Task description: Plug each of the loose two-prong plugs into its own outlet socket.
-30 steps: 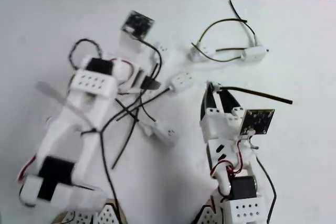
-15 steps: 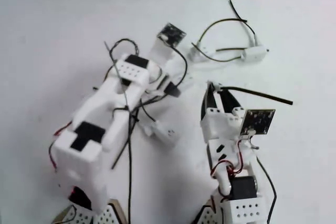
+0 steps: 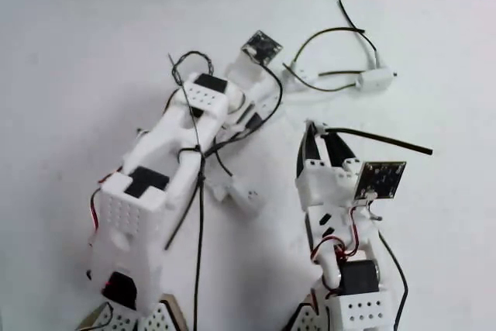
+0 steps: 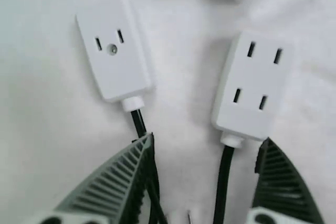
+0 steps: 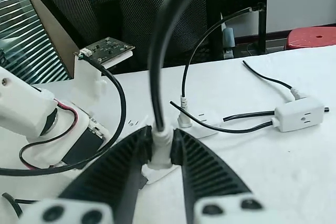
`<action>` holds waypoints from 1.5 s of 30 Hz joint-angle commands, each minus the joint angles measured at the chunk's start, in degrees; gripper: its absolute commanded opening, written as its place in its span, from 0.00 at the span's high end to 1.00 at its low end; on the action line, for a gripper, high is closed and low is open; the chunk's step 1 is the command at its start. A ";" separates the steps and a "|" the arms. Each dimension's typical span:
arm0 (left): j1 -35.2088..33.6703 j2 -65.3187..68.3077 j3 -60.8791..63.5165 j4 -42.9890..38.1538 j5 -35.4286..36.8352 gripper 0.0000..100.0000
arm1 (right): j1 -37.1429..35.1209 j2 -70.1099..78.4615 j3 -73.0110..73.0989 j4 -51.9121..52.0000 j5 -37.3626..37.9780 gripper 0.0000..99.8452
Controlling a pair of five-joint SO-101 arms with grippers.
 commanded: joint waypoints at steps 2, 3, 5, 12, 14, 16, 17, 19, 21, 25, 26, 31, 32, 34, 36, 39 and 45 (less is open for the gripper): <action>1.10 -0.75 -2.55 1.41 -0.62 0.69 | 0.48 -0.22 -3.16 -1.19 -0.26 0.98; 1.10 -0.75 -2.55 2.02 -0.62 0.69 | 0.40 -0.22 -3.16 -1.19 -0.26 0.98; 1.10 -0.75 -2.55 4.04 -0.70 0.69 | 0.40 -0.22 -3.16 -1.19 -0.26 0.98; 0.75 -0.75 -2.64 10.90 -0.97 0.72 | 0.31 -0.22 -3.16 -1.10 -0.26 0.98; 0.92 -0.75 -2.64 12.13 -4.04 0.78 | 0.31 -0.22 -3.16 -1.01 -0.26 0.98; 1.01 -0.66 -2.55 13.80 -8.18 0.84 | 0.31 -0.22 -3.16 -0.92 -0.26 0.98; 1.01 -0.66 -2.55 14.68 -9.76 0.87 | 0.31 -0.22 -3.16 -0.92 -0.26 0.98; 0.92 -0.66 -2.55 16.53 -11.78 0.92 | 0.31 -0.22 -3.16 -0.92 -0.26 0.98; 0.66 -0.66 -2.55 18.73 -13.01 0.96 | 0.31 -0.22 -3.16 -0.92 -0.26 0.98; 0.57 -1.19 -2.55 23.47 -13.54 0.98 | 0.22 -0.22 -3.16 -0.92 -0.26 0.98; 0.57 -1.27 -2.55 24.70 -13.80 0.98 | 0.22 -0.22 -3.16 -0.92 -0.26 0.98; 0.22 -1.36 -2.64 30.33 -14.24 0.98 | 0.22 -0.22 -3.16 -0.92 -0.26 0.98; -0.13 -1.36 -2.55 31.21 -14.07 0.98 | 0.22 -0.22 -3.16 -0.92 -0.26 0.98; -0.57 -1.45 -2.55 32.53 -13.89 0.98 | 0.22 -0.22 -3.16 -0.92 -0.26 0.98; -1.45 -1.63 -2.55 33.85 -13.80 0.98 | 0.22 -0.22 -3.16 -0.92 -0.26 0.98; -2.95 -3.91 -1.14 34.20 -13.80 0.98 | 0.22 -0.22 -3.16 -0.92 -0.18 0.98; -4.53 -16.04 12.22 29.98 -14.24 0.98 | 0.22 -0.22 -3.16 -0.92 -0.18 0.98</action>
